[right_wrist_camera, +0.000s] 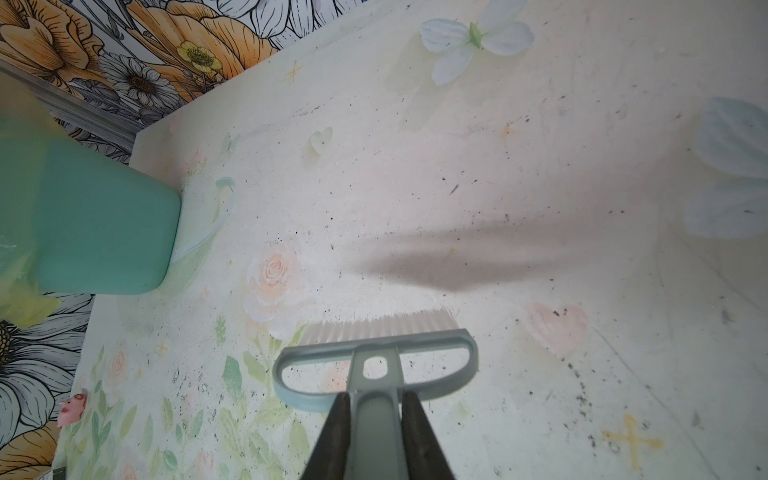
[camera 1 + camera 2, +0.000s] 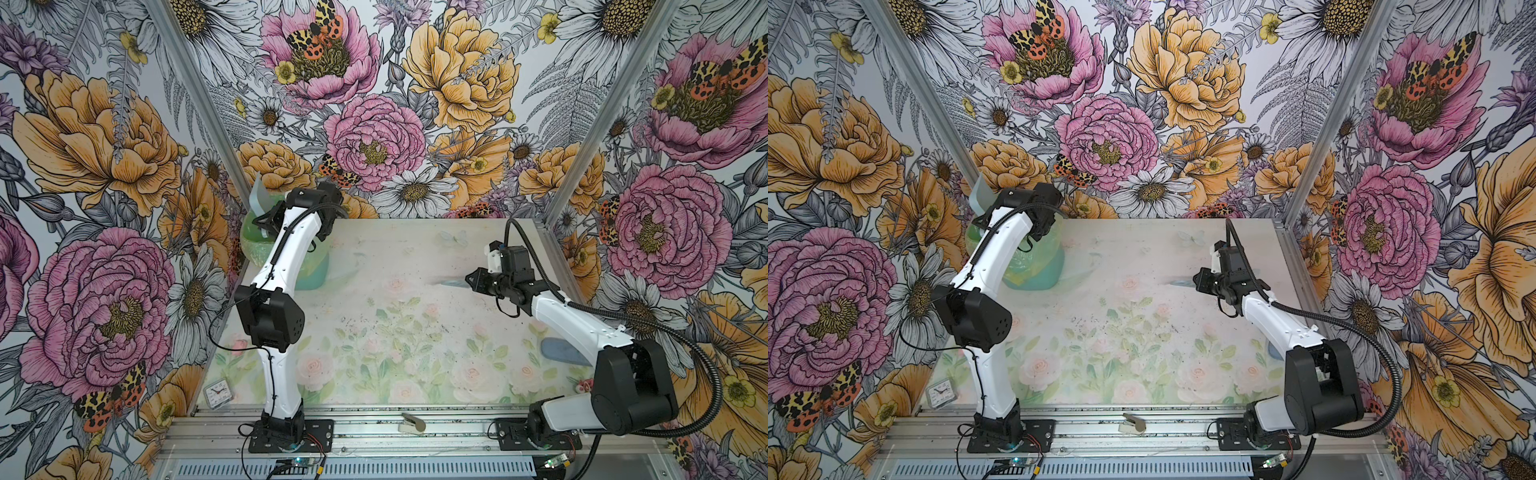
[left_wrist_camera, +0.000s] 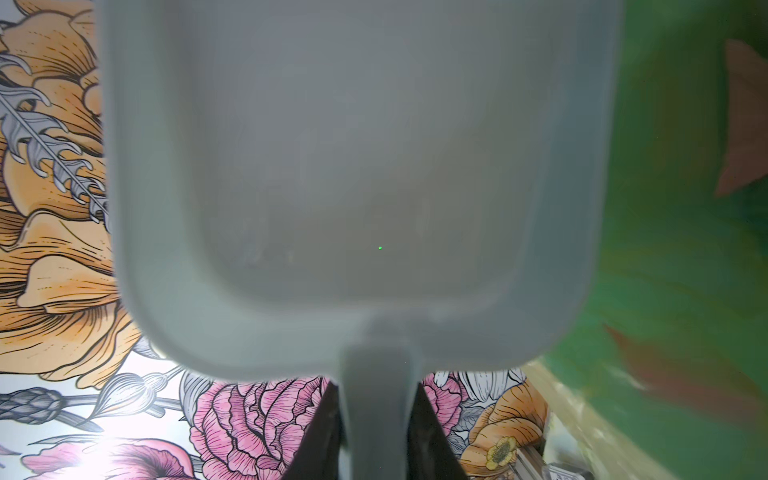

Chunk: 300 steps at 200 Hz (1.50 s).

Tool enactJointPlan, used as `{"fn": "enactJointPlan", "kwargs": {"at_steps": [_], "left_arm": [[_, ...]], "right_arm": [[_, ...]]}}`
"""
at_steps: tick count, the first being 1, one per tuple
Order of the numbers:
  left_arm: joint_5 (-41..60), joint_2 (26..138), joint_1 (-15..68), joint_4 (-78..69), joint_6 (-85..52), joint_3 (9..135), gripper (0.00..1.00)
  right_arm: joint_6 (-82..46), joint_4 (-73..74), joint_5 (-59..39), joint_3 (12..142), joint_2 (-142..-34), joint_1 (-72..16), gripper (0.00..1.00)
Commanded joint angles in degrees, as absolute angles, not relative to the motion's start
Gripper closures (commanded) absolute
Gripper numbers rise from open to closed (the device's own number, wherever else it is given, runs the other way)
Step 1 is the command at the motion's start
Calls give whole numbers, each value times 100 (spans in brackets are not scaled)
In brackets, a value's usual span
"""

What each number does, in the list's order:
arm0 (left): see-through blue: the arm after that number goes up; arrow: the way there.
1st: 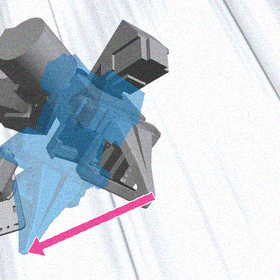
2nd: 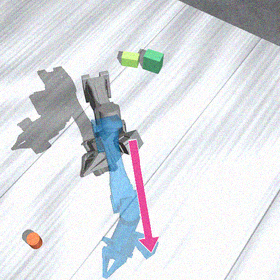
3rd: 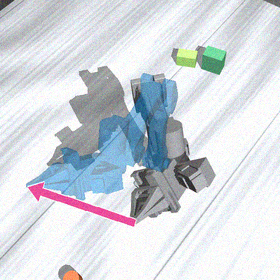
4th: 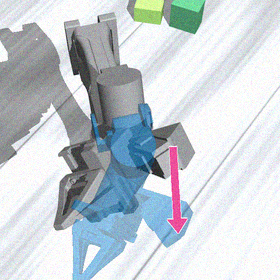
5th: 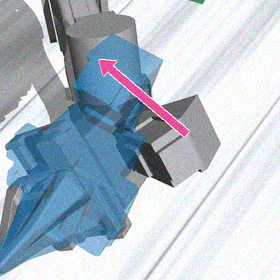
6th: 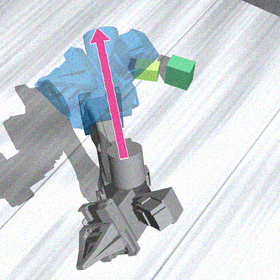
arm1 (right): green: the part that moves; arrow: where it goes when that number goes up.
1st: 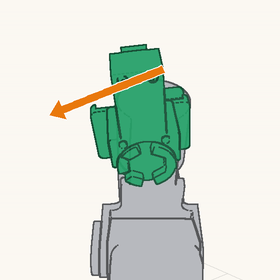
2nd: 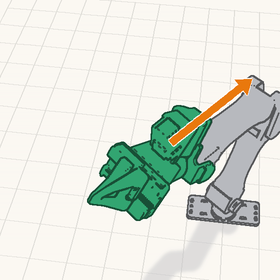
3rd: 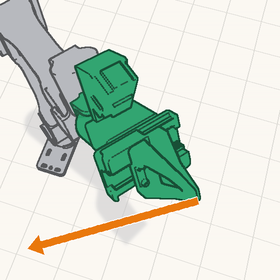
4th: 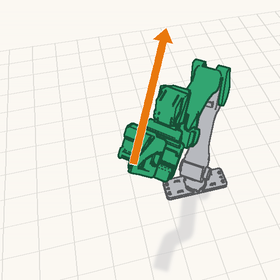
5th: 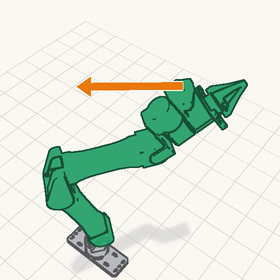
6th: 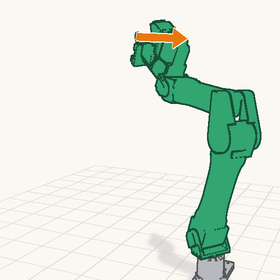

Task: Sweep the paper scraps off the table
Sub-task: 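Tip the dustpan over the bin with the left gripper to drop the orange scrap, then lower the empty dustpan to the table center with the left gripper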

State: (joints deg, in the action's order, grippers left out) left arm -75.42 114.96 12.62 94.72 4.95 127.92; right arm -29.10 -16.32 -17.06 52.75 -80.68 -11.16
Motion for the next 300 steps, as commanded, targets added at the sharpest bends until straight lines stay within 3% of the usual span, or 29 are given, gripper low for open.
{"fn": "enactJointPlan", "kwargs": {"at_steps": [1,92,184,300], "left_arm": [[-6861,11222,1305,9534,488,13242,88],[-5765,10912,1824,9514,451,13824,87],[-4105,10960,2837,9299,-486,13839,85],[-1306,10150,3310,5936,-1450,10292,83]], "right_arm": [[-2969,-1436,-1791,5282,-7891,-1080,100],[-3024,-1495,-1645,5351,-7727,-1067,100],[-2057,-1842,-412,5994,-7664,-1028,100],[-1648,-1447,752,6663,-8284,-1026,100]]}}
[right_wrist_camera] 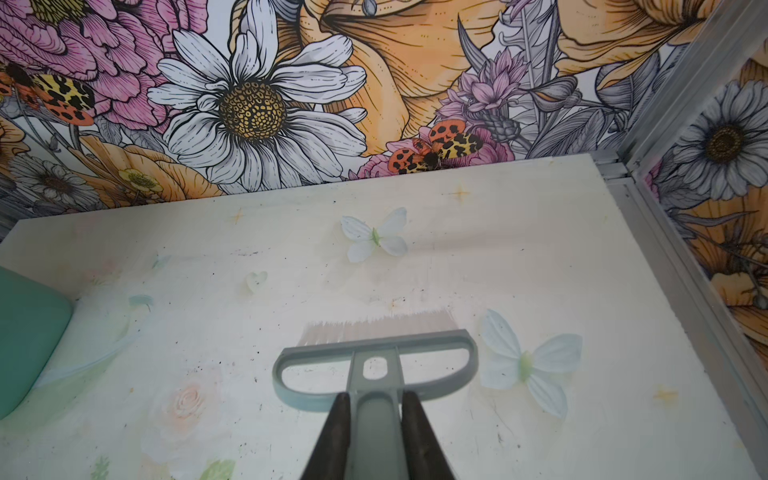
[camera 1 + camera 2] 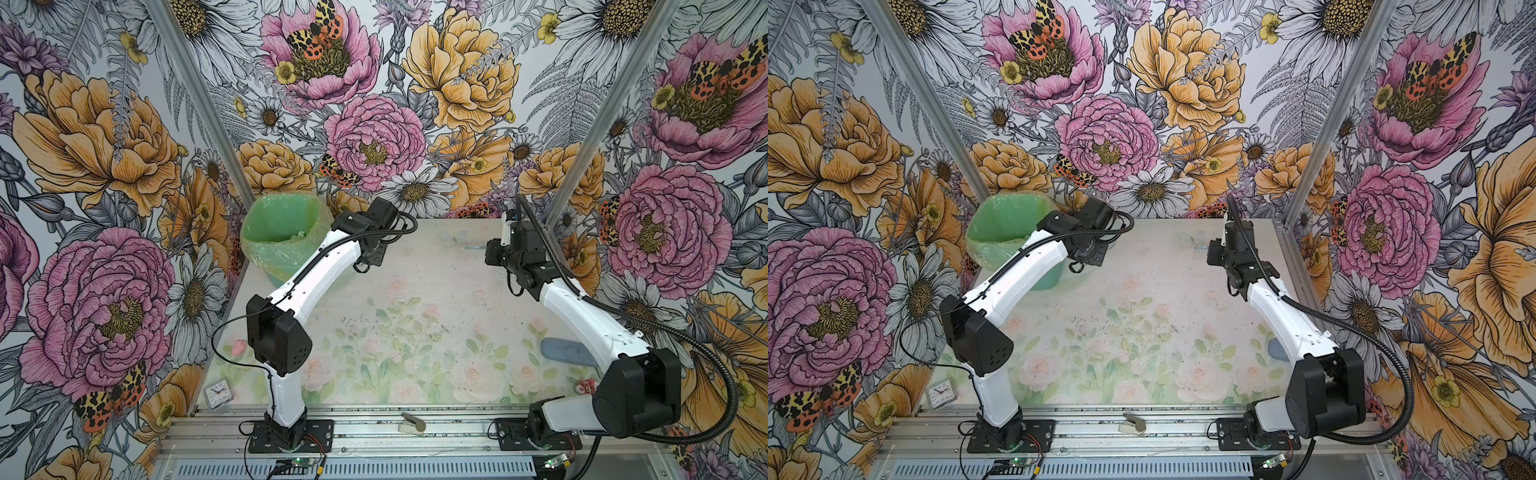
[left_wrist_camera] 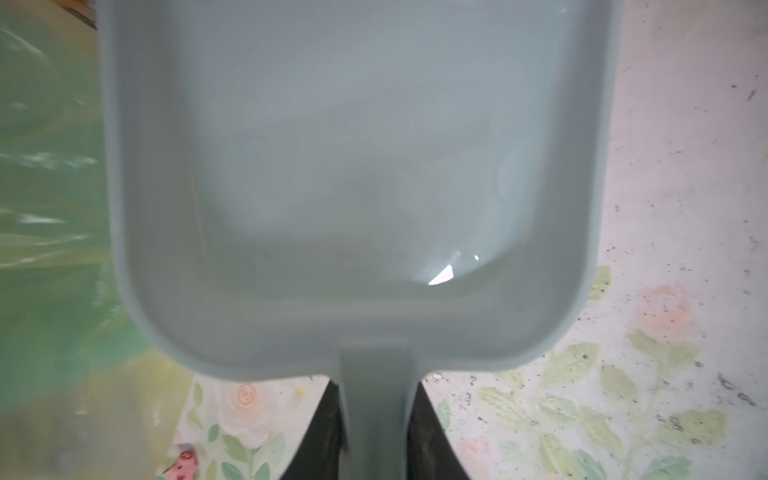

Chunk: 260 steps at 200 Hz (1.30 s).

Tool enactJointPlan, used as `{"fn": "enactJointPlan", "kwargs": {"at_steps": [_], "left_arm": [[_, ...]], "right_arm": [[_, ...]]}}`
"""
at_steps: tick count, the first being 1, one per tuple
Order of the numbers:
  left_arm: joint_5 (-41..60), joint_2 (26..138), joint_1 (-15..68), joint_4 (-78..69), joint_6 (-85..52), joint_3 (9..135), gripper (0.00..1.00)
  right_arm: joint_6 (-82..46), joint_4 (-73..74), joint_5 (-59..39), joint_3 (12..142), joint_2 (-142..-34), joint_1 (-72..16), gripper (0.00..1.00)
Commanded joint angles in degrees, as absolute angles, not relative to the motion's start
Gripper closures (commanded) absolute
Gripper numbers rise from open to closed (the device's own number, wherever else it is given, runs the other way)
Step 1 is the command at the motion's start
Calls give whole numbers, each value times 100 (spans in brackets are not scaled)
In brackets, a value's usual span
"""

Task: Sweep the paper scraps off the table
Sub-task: 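Lower the empty dustpan to the table center with the left gripper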

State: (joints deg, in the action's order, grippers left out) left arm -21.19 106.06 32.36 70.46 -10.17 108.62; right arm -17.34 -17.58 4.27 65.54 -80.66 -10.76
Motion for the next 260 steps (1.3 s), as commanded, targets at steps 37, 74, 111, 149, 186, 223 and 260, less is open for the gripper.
{"fn": "enactJointPlan", "kwargs": {"at_steps": [37,74,111,149,186,223,260], "left_arm": [[-1004,10062,3426,5321,-1934,9448,76],[-896,10361,3557,5209,-2110,9282,75],[-551,10928,3640,4844,-2241,9205,76],[-223,11393,3706,4416,-2421,9194,77],[-445,11695,3769,4360,-2516,9264,77],[-559,11850,3823,4298,-2601,9190,78],[-607,11953,3849,4263,-2654,9108,75]], "right_arm": [[-1799,-766,881,6416,-8429,-1036,100],[-2046,-62,1042,6009,-8473,-1029,100],[-2171,214,1141,5730,-8575,-1045,100],[-2239,349,1179,5508,-8741,-1065,100],[-2310,391,1172,5390,-8852,-1117,100],[-2420,416,1185,5318,-9078,-1193,100],[-2440,433,1254,5262,-9214,-1368,100]]}}
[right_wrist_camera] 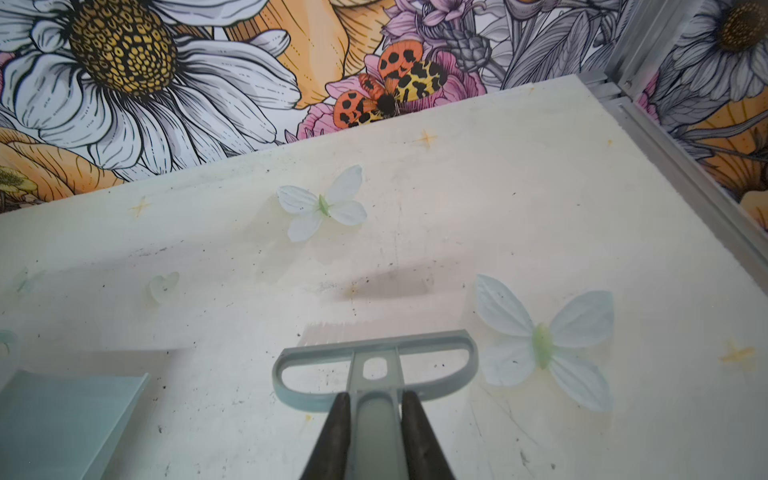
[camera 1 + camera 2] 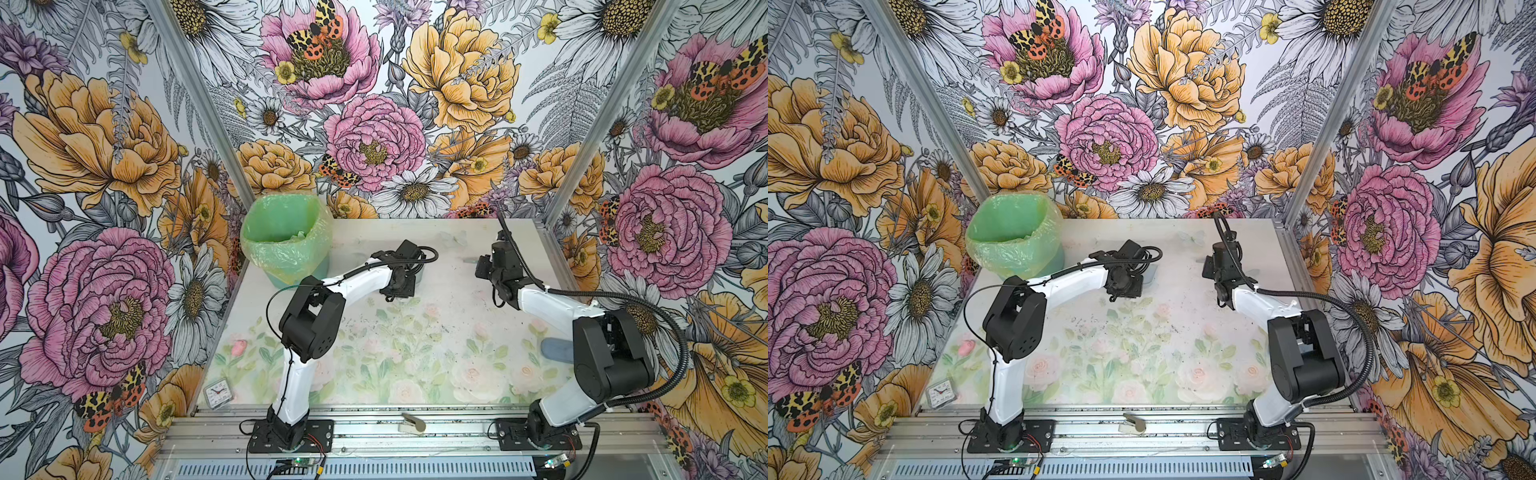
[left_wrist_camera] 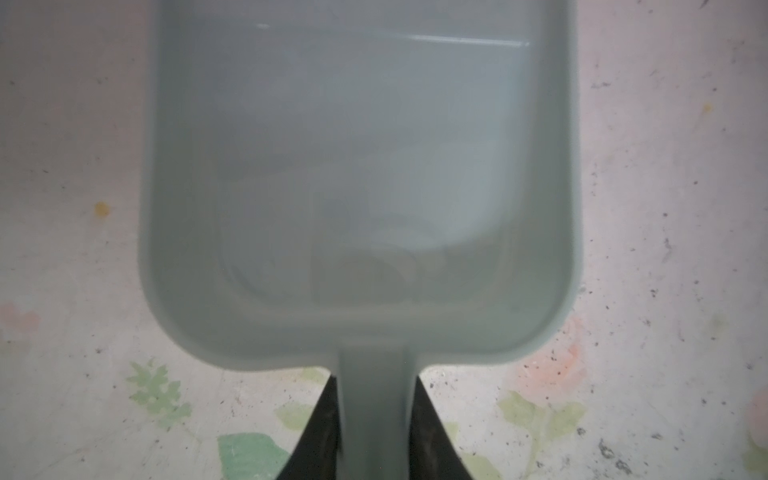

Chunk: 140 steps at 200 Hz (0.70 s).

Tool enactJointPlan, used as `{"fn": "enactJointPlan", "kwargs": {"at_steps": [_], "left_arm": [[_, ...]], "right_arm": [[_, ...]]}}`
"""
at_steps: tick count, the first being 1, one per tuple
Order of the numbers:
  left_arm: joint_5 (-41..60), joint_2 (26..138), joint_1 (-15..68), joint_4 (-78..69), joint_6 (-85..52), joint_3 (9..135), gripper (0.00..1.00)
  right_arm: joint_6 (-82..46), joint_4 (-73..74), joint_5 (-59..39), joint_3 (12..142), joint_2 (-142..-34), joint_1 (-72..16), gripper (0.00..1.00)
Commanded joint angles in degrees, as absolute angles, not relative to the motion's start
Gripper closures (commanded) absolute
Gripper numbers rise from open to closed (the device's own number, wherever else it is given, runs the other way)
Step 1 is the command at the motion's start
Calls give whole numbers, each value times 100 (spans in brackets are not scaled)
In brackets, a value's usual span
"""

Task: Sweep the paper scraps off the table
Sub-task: 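Lower the empty dustpan to the table center with the left gripper, then set down the dustpan with the left while the right sets down the brush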

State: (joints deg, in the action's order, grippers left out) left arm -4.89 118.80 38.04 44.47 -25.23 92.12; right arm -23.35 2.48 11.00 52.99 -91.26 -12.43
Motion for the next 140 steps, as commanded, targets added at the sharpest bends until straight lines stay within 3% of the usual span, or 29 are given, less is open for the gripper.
{"fn": "enactJointPlan", "kwargs": {"at_steps": [1,140], "left_arm": [[-607,11953,3849,4263,-2654,9107,75],[-560,11946,3955,4175,-2755,9021,57]], "right_arm": [[-2437,427,1260,5264,-9217,-1370,100],[-2620,404,1461,4983,-9322,-1703,100]]}}
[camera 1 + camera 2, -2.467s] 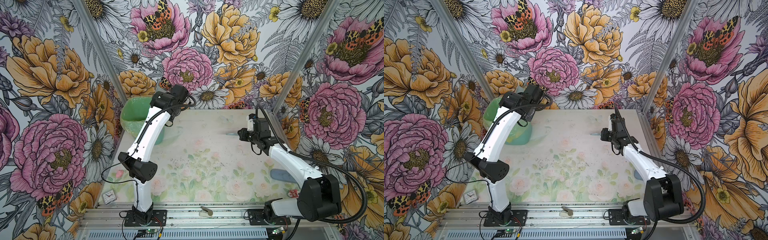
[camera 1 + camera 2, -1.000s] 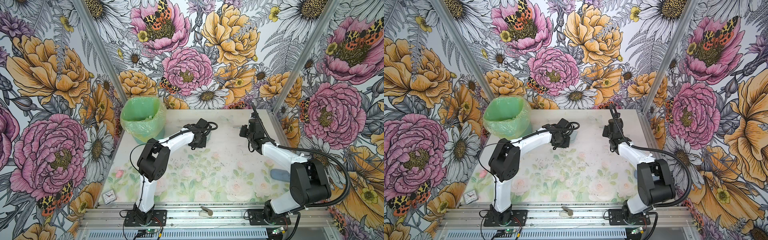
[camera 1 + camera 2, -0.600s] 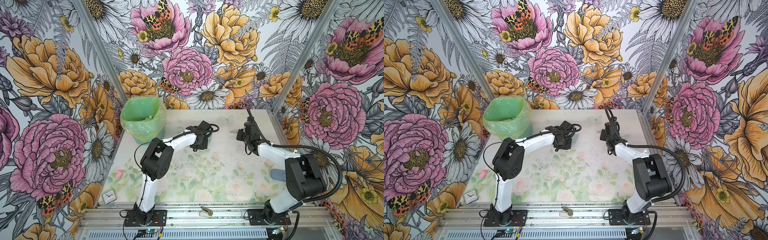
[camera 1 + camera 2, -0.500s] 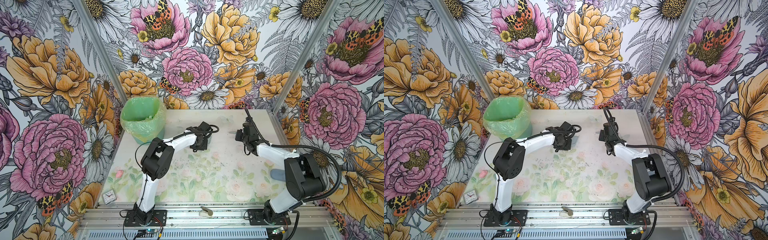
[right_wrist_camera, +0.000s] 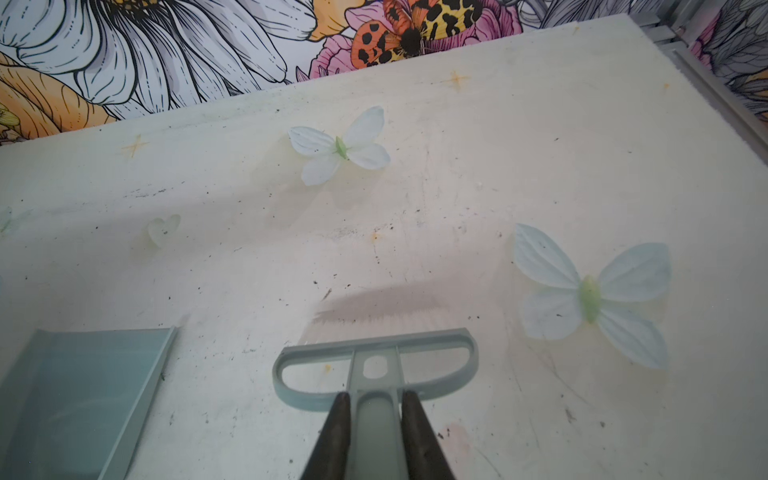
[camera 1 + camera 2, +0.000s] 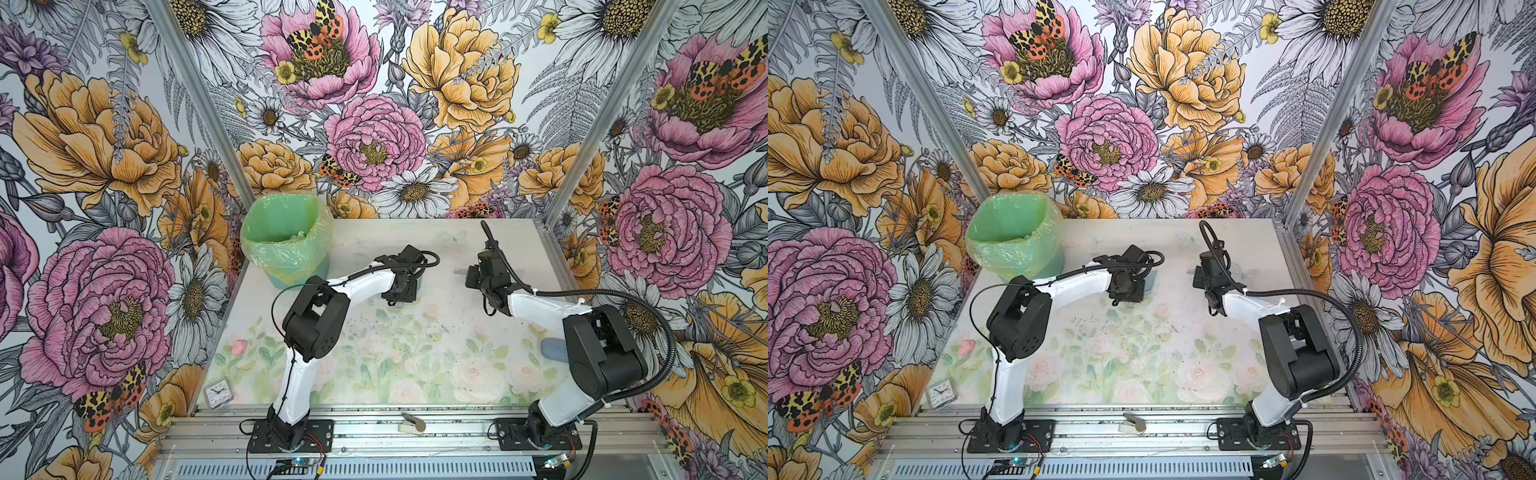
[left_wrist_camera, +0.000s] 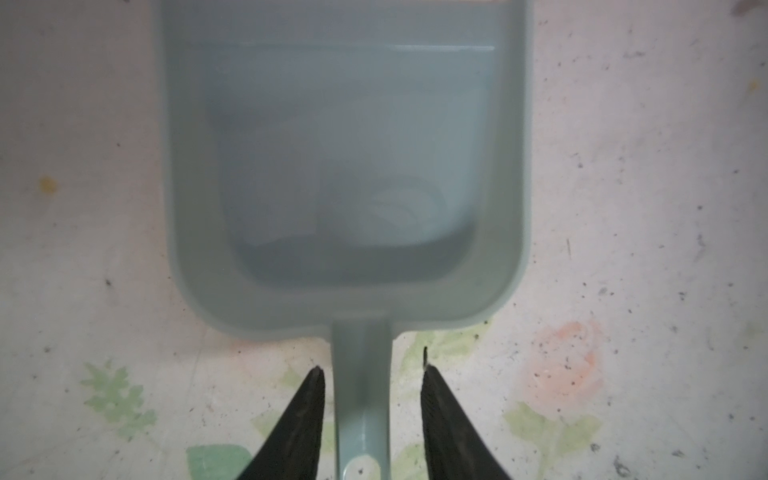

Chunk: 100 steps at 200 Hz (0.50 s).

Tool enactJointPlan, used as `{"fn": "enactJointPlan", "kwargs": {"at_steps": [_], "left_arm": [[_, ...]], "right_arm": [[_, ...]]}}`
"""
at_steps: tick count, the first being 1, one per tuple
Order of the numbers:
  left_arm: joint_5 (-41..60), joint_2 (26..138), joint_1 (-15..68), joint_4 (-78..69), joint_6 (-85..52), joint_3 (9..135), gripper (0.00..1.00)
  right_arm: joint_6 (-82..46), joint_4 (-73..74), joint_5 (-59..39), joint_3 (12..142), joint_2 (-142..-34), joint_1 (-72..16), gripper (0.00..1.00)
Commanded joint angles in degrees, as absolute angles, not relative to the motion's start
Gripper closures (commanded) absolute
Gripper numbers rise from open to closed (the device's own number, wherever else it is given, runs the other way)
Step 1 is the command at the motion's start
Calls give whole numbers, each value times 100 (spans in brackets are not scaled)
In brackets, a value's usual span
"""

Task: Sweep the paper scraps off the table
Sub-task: 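Set down the dustpan with the left while the right sets down the brush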

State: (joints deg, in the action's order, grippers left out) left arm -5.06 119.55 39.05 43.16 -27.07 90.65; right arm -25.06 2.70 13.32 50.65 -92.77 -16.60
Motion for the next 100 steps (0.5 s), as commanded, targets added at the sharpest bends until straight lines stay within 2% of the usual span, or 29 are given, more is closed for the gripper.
{"fn": "enactJointPlan", "kwargs": {"at_steps": [1,19,100], "left_arm": [[-561,11945,3955,4175,-2757,9024,56],[-554,11927,3972,4175,-2770,9022,50],[-601,11717,4018,4192,-2771,8969,40]], "right_arm": [[-2620,404,1460,4983,-9319,-1704,100],[-2641,411,1466,4947,-9330,-1716,99],[-2768,316,1372,4869,-9194,-1741,84]]}}
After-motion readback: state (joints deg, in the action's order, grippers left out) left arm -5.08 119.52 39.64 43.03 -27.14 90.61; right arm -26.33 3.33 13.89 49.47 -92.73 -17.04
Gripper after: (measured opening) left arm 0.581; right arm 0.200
